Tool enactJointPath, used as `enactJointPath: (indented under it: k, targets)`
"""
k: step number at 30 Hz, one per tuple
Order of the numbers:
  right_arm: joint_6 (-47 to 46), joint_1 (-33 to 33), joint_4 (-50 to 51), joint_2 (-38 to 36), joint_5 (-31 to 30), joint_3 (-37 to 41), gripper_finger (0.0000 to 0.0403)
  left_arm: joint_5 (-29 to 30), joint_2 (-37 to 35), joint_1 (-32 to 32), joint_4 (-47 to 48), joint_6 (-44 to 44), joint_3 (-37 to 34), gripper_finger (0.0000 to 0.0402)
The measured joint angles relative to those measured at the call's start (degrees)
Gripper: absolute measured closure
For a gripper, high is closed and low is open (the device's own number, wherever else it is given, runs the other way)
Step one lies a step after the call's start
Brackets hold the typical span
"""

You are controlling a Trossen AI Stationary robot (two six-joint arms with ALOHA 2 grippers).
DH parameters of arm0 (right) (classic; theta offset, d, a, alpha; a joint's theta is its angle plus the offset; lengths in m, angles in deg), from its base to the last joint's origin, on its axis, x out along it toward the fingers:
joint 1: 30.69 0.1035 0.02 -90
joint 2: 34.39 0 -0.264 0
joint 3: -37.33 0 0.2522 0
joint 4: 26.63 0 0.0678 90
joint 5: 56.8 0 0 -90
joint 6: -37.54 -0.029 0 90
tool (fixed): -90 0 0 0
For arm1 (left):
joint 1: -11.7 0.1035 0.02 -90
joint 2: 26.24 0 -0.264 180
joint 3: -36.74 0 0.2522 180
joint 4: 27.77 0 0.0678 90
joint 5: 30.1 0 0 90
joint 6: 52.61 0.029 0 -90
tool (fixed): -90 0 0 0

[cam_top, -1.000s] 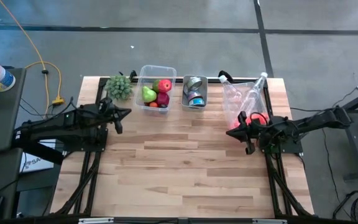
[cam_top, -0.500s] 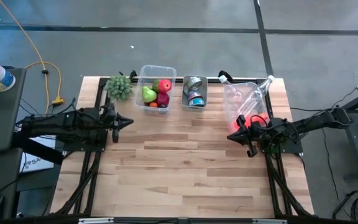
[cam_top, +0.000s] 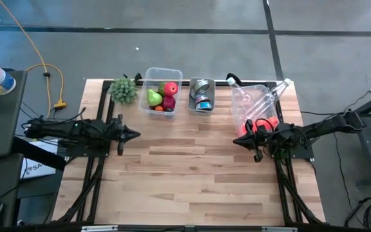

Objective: Pick & Place Food Item
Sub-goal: Return to Home Position

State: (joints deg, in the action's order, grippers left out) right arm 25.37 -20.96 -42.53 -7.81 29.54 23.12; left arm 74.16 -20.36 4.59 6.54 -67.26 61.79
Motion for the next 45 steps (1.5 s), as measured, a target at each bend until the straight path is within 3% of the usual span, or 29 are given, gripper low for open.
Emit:
enactJointPath:
  k: [4, 8, 11, 17, 21, 25, 29, 36, 38, 42, 45]
  targets:
    - [0.0, 0.0, 1.9, 0.2, 0.0, 0.0, 0.0401, -5.5, -5.0, -0.7, 5.7, 2.3, 0.0, 0.0401]
    - [0.0, 0.0, 4.1, 0.2, 0.0, 0.0, 0.0401, -4.2, -5.7, -0.7, 5.4, 4.2, -0.3, 0.0401]
    - [-0.1, 0.0, 4.9, 0.3, 0.0, 0.1, 0.0401, -4.2, -5.7, -0.5, 0.6, 7.0, -3.1, 0.0401]
    - [0.0, 0.0, 6.5, 0.3, 0.0, 0.1, 0.0401, -12.4, -3.3, -0.5, -11.4, 15.4, -6.7, 0.0401]
    - [0.0, 0.0, 6.6, 0.3, 0.1, 0.1, 0.0401, -9.5, -2.4, -0.5, -13.3, 21.3, -6.9, 0.0401]
    - [0.0, 0.0, 6.7, 0.3, 0.1, 0.1, 0.0401, -6.7, -2.4, -0.5, -15.3, 21.7, -7.1, 0.0401]
    - [0.0, 0.0, 6.7, 0.3, 0.1, 0.2, 0.0401, -6.4, -2.4, -0.5, -15.9, 21.7, -7.1, 0.0401]
    - [0.0, 0.0, 6.7, 0.3, 0.2, 0.2, 0.0401, -6.2, -2.4, -0.5, -16.1, 29.4, -7.1, 0.0401]
    - [0.0, 0.0, 6.7, 0.3, 0.2, 0.2, 0.0401, -6.3, -2.4, -0.5, -16.1, 24.3, -7.1, 0.0401]
    - [0.0, 0.0, 6.7, 0.3, 0.2, 0.2, 0.0401, -6.4, -2.4, -0.6, -16.2, 4.6, -7.1, 0.0401]
    - [0.0, 0.0, 6.8, 0.3, 0.2, 0.2, 0.0401, -6.4, -2.4, -0.6, -16.3, -2.4, -7.1, 0.0401]
